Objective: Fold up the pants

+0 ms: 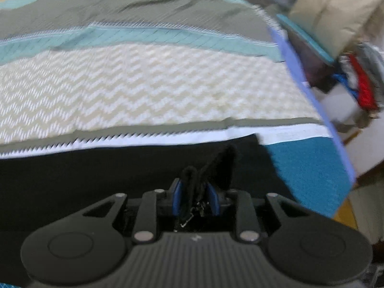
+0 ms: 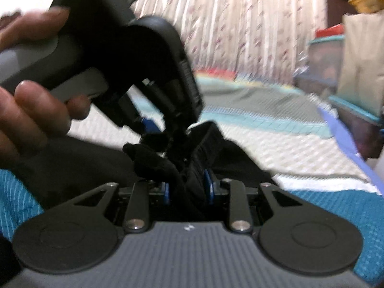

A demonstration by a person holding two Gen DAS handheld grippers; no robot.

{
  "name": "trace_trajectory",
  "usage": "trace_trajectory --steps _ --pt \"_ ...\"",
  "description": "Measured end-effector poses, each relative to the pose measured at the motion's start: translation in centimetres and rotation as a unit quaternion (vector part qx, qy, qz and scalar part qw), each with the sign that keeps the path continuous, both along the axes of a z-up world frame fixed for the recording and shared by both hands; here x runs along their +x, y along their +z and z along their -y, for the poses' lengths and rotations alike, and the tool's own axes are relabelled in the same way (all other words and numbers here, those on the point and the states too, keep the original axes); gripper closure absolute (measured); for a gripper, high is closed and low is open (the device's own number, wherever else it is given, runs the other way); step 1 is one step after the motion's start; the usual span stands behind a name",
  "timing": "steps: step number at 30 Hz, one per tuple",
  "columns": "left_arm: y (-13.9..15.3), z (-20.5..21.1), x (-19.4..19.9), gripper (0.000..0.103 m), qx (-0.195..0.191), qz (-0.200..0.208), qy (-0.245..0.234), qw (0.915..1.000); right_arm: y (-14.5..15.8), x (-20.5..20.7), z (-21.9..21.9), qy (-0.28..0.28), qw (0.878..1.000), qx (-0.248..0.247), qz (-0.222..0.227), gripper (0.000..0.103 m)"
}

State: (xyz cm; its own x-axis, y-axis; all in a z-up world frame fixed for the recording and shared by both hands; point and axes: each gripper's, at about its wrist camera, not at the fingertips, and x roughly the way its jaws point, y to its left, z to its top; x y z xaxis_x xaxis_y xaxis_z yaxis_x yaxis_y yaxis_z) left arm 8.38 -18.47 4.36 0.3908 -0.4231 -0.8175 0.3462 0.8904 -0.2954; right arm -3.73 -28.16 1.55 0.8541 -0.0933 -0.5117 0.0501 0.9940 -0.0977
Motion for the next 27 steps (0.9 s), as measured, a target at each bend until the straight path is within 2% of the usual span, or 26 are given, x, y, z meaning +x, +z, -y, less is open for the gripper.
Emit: trace_trajectory --steps 2,3,5,6,7,10,14,16,18,21,22,25,27 --pt "-2.2 -0.2 1.2 0.077 0.015 -0.032 0.012 0.9993 -1.4 1.3 -0.2 -0.004 0.998 -0.005 -0.056 0.064" --pt "-2.7 -0.4 1.5 0.074 0.017 -0.04 0.017 0.9989 -1.6 1.2 -0.1 -0.008 0.998 -0.001 -0.063 0.061" --pt "-2.8 -1.2 1.5 0.071 0.003 -0.04 0.022 0.9989 -1.0 0.4 0.5 -0.008 0.998 0.015 -0.058 0.055" --pt "-2.6 -1.8 1.5 0.071 -0.003 -0.038 0.023 0.999 -0.4 -0.3 0.9 -0.006 0.998 0.029 -0.05 0.048" --pt "-2.3 -2.1 1.4 0.071 -0.006 -0.033 0.025 0.9991 0.1 -1.0 1.4 -0.007 0.998 0.042 -0.042 0.047" --pt "-1.2 -3.6 1.4 0.071 -0.017 -0.013 0.032 0.9993 1.3 -2.4 2.4 -0.011 0.997 0.078 -0.026 0.047" --pt "0.1 -7.4 0.8 0.071 -0.047 -0.002 0.048 0.9978 2.8 -3.0 2.3 -0.008 0.995 0.099 -0.002 0.048" --pt "0.6 -10.0 -0.3 0.065 -0.044 0.016 0.057 0.9973 3.1 -2.8 1.0 0.013 0.995 0.102 0.006 0.053" --pt "0.7 -11.9 -1.6 0.062 -0.02 0.034 0.071 0.9967 2.9 -2.4 0.1 0.031 0.995 0.098 0.004 0.057" --pt "0.5 -13.9 -3.7 0.062 0.065 0.071 0.097 0.9907 2.2 -1.4 -0.6 0.053 0.993 0.106 -0.015 0.062" --pt "0.5 -14.4 -4.2 0.062 0.082 0.076 0.104 0.9883 2.2 -1.3 -1.2 0.059 0.992 0.112 -0.023 0.062" --pt "0.5 -15.3 -5.5 0.061 0.1 0.074 0.119 0.985 2.4 -1.3 -2.4 0.072 0.988 0.133 -0.038 0.062" --pt "0.9 -16.0 -6.2 0.061 0.11 0.078 0.126 0.9828 2.9 -1.5 -3.4 0.076 0.988 0.13 -0.04 0.062"
